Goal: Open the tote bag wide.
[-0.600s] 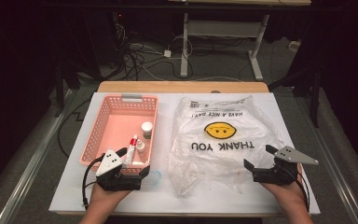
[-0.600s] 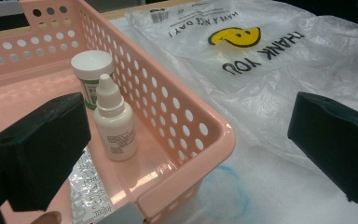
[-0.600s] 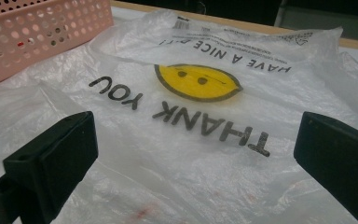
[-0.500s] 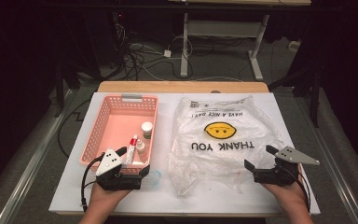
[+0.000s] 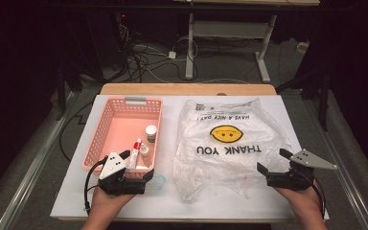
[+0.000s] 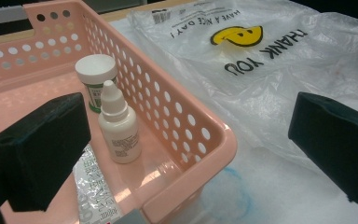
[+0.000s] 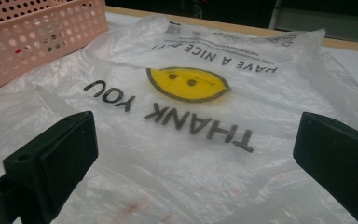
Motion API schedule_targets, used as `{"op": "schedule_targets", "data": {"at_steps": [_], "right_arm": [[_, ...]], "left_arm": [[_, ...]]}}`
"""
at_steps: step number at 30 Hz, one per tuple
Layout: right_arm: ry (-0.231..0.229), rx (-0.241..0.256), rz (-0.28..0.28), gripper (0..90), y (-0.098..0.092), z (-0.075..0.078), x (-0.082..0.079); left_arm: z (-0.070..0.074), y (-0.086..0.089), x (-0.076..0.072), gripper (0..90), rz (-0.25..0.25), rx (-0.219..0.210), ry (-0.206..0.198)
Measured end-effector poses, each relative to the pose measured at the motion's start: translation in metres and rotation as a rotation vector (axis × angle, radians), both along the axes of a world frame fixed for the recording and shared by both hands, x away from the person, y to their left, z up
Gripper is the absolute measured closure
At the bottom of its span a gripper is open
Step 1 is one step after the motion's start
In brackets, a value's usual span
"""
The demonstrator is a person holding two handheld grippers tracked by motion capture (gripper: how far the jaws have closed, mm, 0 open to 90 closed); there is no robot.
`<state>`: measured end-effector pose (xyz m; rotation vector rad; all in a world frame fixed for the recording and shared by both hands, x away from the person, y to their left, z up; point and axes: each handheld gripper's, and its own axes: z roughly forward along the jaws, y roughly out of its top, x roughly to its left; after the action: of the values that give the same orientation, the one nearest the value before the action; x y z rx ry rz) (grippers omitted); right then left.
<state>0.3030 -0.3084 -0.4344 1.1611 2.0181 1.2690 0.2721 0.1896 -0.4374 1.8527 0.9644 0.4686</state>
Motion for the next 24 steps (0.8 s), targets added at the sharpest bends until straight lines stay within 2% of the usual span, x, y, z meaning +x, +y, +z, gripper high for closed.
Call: {"op": "schedule_targets", "data": {"at_steps": [5,8,9,11,13,19,23,24], "right_arm": [[-0.012,0.007,-0.024,7.8,-0.01,0.004,-0.002],[-0.021,0.003,-0.047,12.1,-0.017,0.006,-0.003],[-0.024,0.0,-0.07,13.0,-0.022,0.007,-0.004],[-0.019,0.001,-0.074,14.6,-0.025,0.007,-0.004],[0.01,0.003,-0.101,15.2,-0.036,0.005,-0.003],[0.056,-0.022,-0.175,16.6,-0.06,-0.002,-0.001],[0.091,-0.028,-0.196,17.3,-0.069,-0.005,0.0],[0.113,-0.031,-0.209,18.1,-0.074,-0.008,0.001]], "left_arm": [[0.001,0.002,-0.001,0.0,0.007,0.012,-0.005],[0.001,0.002,0.0,0.0,-0.013,0.015,0.01],[0.001,0.002,0.001,0.0,-0.02,0.015,0.016],[0.001,0.0,0.002,0.0,-0.033,0.017,0.025],[0.0,-0.001,0.001,0.0,-0.037,0.025,0.021],[0.001,-0.003,-0.002,0.0,-0.03,0.023,0.021],[0.001,-0.002,-0.002,0.0,-0.028,0.018,0.03],[0.001,-0.002,-0.002,0.0,-0.029,0.022,0.037]]}}
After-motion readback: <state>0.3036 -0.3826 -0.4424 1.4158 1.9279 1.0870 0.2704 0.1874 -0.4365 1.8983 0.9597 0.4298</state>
